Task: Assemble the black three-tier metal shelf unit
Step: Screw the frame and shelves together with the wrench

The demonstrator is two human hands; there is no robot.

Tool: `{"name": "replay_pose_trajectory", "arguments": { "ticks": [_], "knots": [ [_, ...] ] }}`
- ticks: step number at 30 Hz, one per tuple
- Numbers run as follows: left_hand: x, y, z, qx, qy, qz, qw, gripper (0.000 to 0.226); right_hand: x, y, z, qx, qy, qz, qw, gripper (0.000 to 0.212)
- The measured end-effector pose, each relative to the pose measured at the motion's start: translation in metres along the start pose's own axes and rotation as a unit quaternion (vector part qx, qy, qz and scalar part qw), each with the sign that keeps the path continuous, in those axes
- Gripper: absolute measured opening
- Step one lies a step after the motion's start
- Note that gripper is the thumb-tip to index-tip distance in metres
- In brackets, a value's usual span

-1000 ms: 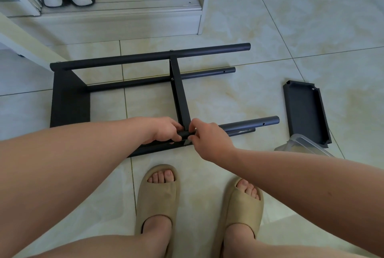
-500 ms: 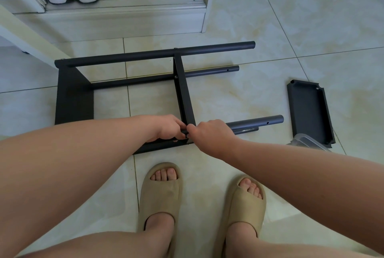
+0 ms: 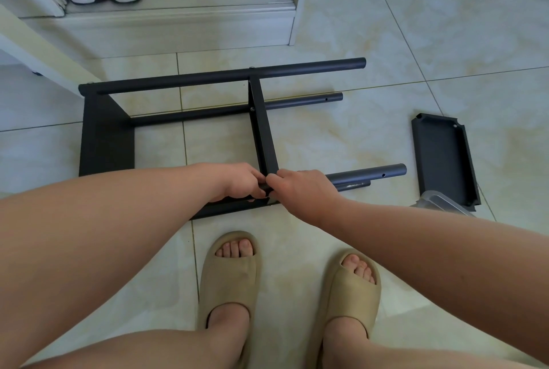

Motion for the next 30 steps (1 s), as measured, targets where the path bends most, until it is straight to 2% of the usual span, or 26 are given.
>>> {"name": "replay_pose_trajectory", "arguments": {
  "ticks": [2, 5, 9, 13, 18, 23, 30],
  "knots": [
    [0.000, 0.000, 0.000, 0.002, 0.000, 0.002, 1.000, 0.025, 0.000, 0.005, 0.003, 0.011, -0.003, 0.009, 1.000, 0.020],
    [-0.002, 0.002, 0.000, 0.004, -0.003, -0.001, 1.000, 0.031, -0.006, 0.008, 0.001, 0.049, -0.003, -0.024, 0.999, 0.022],
    [-0.003, 0.004, 0.000, 0.004, -0.009, -0.004, 1.000, 0.039, -0.008, 0.010, -0.001, 0.035, 0.014, -0.038, 0.999, 0.030],
    [-0.002, 0.003, 0.000, 0.014, -0.006, -0.003, 1.000, 0.038, -0.003, 0.015, -0.001, 0.095, 0.007, 0.043, 0.995, 0.007],
    [0.002, 0.001, 0.000, 0.014, -0.013, -0.011, 1.000, 0.045, 0.000, 0.020, -0.001, 0.187, -0.038, 0.155, 0.969, 0.027],
    [0.006, -0.003, 0.001, 0.017, -0.017, -0.017, 1.000, 0.049, 0.000, 0.019, 0.004, 0.217, -0.054, 0.169, 0.960, 0.032],
    [0.007, -0.004, 0.001, 0.007, -0.014, -0.023, 1.000, 0.050, 0.003, 0.027, 0.002, 0.257, -0.073, 0.164, 0.950, 0.027]
  ]
}}
Point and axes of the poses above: each hand's wrist, its own x-axis towards the middle knuckle, its own z-axis out of the palm, y = z × x, the point moved 5 cm from there along x, towards the middle knuckle, and after that the axes turned 1 degree about z, right-handed, at the moved point
